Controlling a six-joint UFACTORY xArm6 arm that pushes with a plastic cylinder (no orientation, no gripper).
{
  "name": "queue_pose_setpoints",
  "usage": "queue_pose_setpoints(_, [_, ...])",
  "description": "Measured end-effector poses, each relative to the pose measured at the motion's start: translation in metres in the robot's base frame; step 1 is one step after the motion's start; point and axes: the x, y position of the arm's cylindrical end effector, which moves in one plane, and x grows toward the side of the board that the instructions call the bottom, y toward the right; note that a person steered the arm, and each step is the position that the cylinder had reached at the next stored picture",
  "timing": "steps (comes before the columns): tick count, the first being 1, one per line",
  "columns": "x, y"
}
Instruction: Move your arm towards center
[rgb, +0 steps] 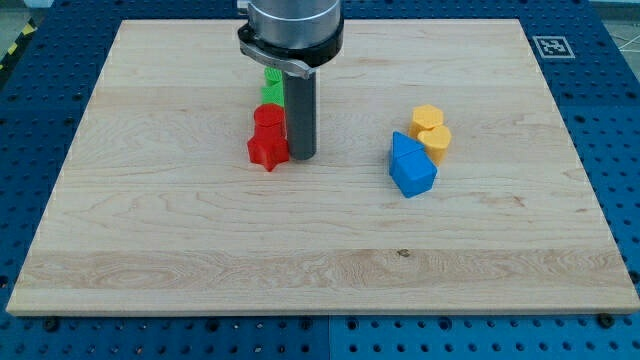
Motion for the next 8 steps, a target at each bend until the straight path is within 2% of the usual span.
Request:
queue_pose_setpoints(1, [0.000,0.006])
queue_pose_setpoints(2, [-0.004,0.055])
queue_pose_setpoints(3, [-0.038,0.078])
queue_pose_setpoints(4, [-0.039,0.078])
queue_pose_setpoints(5, [-0.039,0.078])
queue_pose_setpoints(6, [-0.003,0.076])
queue_pose_setpoints(8, [-0.002,0.077])
